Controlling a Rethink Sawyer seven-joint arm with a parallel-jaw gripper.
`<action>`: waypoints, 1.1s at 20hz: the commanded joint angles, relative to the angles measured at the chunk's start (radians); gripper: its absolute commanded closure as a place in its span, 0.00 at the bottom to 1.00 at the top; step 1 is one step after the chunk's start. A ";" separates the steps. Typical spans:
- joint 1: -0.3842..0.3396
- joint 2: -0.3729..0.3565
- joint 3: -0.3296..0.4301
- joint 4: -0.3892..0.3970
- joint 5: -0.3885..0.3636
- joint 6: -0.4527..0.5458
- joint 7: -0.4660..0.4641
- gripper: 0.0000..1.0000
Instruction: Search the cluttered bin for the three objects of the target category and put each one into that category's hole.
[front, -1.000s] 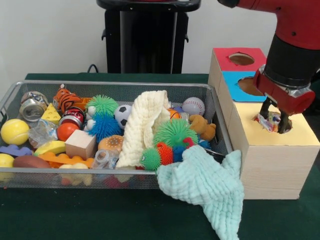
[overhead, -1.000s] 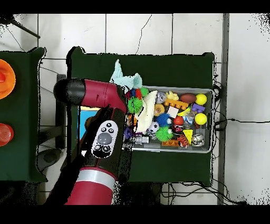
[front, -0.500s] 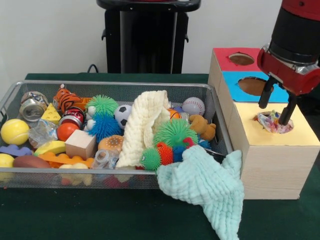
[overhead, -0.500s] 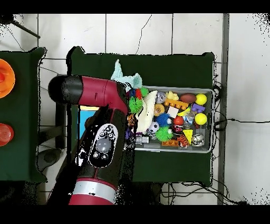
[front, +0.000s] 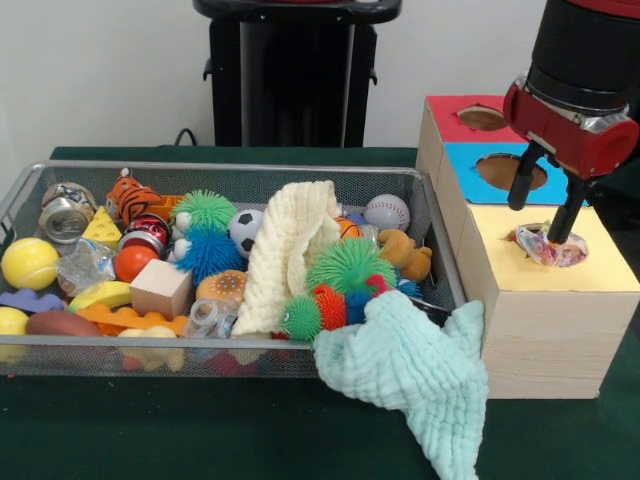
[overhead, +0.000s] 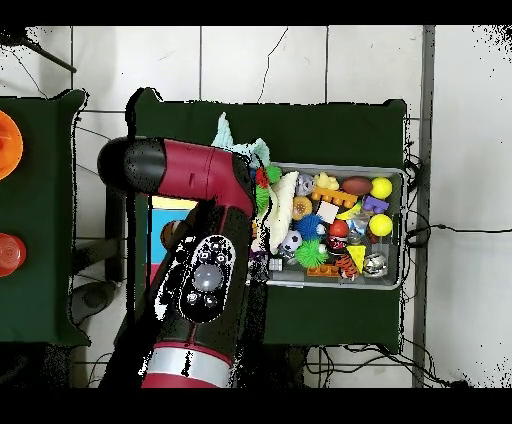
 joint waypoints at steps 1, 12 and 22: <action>-0.035 0.052 0.062 0.085 -0.031 -0.056 0.072 0.00; -0.018 0.072 0.046 0.055 -0.026 0.006 0.106 1.00; 0.016 0.051 0.028 0.043 0.008 0.076 0.184 1.00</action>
